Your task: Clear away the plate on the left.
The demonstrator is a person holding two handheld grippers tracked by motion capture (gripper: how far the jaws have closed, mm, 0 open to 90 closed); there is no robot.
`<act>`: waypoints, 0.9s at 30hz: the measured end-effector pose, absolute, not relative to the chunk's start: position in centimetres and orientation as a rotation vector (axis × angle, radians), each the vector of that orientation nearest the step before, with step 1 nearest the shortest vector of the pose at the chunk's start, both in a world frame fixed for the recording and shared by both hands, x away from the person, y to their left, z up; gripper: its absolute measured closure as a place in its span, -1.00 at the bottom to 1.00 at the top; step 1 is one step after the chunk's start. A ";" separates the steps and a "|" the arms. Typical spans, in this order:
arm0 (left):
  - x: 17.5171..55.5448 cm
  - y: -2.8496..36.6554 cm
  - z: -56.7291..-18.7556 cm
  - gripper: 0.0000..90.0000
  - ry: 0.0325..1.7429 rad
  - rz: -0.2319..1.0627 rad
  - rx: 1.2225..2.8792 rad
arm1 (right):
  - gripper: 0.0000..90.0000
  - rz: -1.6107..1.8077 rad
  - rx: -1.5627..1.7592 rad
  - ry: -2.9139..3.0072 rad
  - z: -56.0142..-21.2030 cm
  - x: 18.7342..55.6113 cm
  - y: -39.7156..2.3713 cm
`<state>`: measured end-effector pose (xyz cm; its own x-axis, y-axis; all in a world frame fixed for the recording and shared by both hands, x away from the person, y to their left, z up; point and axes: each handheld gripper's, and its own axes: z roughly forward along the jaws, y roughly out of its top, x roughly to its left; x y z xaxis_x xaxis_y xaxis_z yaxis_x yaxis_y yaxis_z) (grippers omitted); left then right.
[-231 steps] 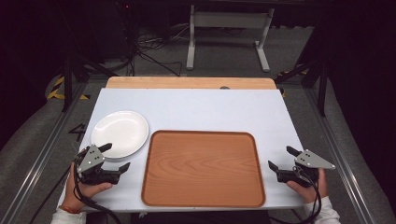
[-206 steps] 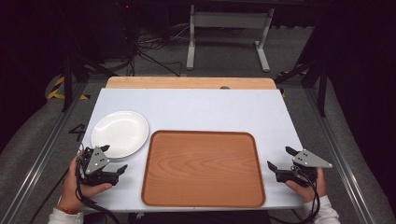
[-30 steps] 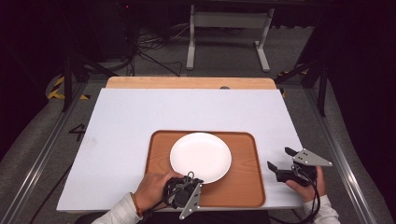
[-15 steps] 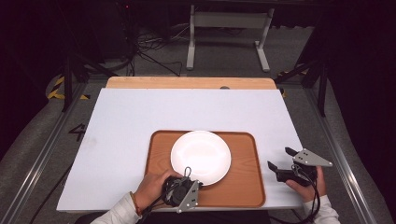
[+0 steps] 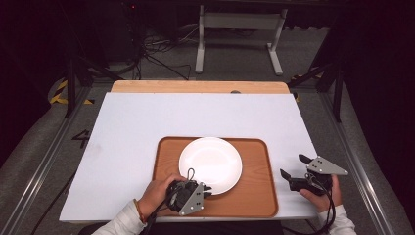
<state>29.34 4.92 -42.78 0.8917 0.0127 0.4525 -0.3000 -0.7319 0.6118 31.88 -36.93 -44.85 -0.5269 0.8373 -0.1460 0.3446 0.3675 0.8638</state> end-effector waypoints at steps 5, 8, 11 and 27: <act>29.8 5.5 -42.2 0.73 -0.172 0.573 2.308 | -0.74 1.089 1.016 2.046 -44.8 31.9 -36.9; 30.1 6.0 -41.6 0.67 -0.142 0.594 2.278 | -0.74 1.084 1.010 2.050 -44.8 31.8 -36.8; 30.3 6.5 -41.3 0.65 -0.122 0.604 2.260 | -0.74 1.083 1.014 2.047 -44.8 31.8 -36.9; 32.3 8.6 -40.8 0.09 0.023 0.664 2.255 | -0.74 1.075 1.003 2.058 -44.9 31.8 -36.6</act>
